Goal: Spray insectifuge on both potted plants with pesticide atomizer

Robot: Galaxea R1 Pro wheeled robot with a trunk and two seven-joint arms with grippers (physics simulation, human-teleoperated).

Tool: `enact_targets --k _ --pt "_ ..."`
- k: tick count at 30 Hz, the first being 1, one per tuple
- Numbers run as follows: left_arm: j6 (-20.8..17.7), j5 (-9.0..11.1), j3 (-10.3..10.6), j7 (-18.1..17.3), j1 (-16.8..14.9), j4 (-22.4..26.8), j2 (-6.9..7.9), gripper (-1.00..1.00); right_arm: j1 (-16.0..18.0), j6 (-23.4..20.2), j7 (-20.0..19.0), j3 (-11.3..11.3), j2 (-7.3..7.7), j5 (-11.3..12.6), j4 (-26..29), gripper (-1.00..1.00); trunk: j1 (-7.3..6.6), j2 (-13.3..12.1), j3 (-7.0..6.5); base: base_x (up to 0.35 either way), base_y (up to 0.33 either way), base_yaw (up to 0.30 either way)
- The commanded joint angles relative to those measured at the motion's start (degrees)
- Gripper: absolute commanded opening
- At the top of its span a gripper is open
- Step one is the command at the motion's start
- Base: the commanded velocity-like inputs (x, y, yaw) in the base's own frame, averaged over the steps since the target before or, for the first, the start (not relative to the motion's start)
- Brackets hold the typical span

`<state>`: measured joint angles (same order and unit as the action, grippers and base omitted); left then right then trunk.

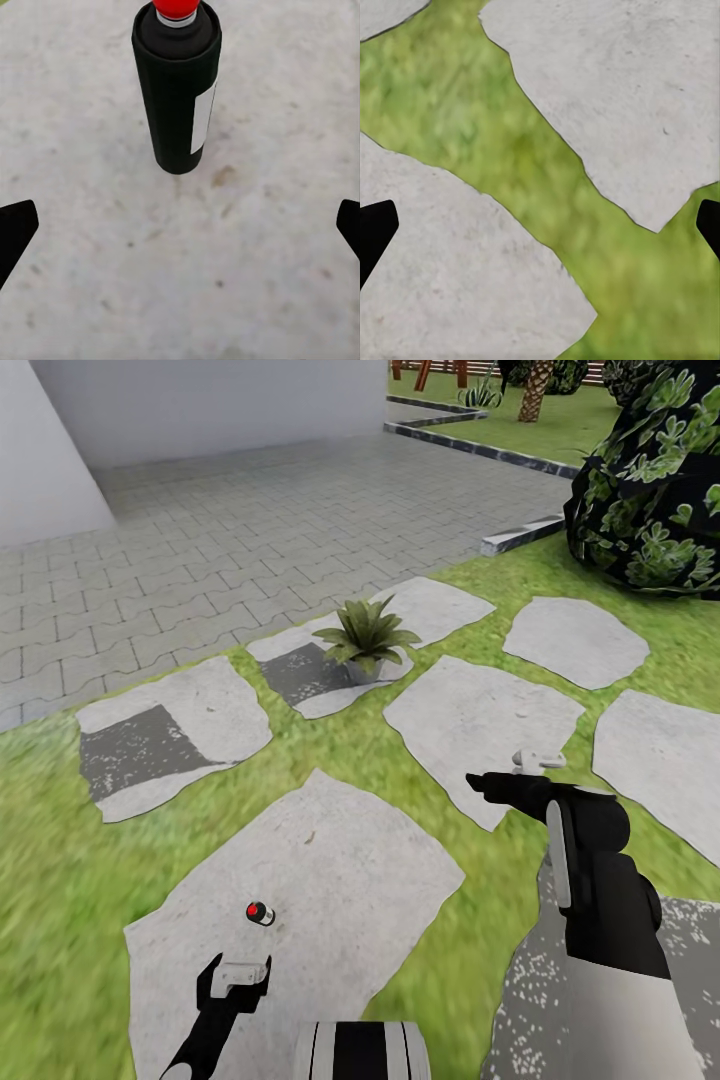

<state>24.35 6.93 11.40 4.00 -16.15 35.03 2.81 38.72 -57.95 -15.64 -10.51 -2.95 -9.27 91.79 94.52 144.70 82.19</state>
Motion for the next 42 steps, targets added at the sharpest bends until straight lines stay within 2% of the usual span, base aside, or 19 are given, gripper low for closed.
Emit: enact_targets --k 1,5,13,15,16,20,30,42 --pt "0.2 0.5 0.48 0.42 -0.03 -0.02 0.09 1.0 0.04 -0.2 -0.59 -0.11 -0.06 -0.6 0.05 1.0 -0.01 0.01 0.04 0.0 0.0 0.0" --pt "0.2 0.5 0.48 0.42 -0.03 -0.02 0.09 1.0 0.04 -0.2 -0.59 -0.11 -0.06 -0.6 0.05 1.0 -0.01 0.01 0.04 0.0 0.0 0.0" --pt "1.08 0.38 -0.01 0.53 0.68 0.27 0.79 1.0 -1.16 0.16 -0.6 -0.75 -0.51 -0.73 0.6 1.0 0.2 0.12 1.81 0.0 0.0 0.0" --pt "1.1 0.37 -0.11 0.42 0.77 0.91 1.01 1.0 -1.26 0.19 -0.61 -0.79 -0.54 -0.74 0.63 1.0 0.2 0.12 1.81 0.0 0.0 0.0" --pt "1.09 0.37 -0.15 0.38 0.84 3.41 1.07 1.0 -1.28 0.21 -0.61 -0.8 -0.54 -0.74 0.64 1.0 0.2 0.12 1.81 0.0 0.0 0.0" --pt "0.68 0.36 -0.43 0.26 1.14 6.74 1.23 1.0 -1.56 0.29 -0.62 -0.67 -0.56 -0.74 0.66 1.0 0.2 0.12 1.81 0.0 0.0 0.0" --pt "0.24 0.47 -0.42 -0.39 0.01 7.63 1.05 1.0 -1.75 0.53 -0.55 -0.6 -0.57 -0.74 0.72 1.0 0.2 0.12 1.81 0.0 0.0 0.0" --pt "0.19 1.07 -0.5 -1.99 -1.6 7.12 1.41 1.0 -1.85 0.56 -0.53 -0.55 -0.57 -0.74 0.75 1.0 0.51 0.28 4.47 0.0 0.0 0.0"
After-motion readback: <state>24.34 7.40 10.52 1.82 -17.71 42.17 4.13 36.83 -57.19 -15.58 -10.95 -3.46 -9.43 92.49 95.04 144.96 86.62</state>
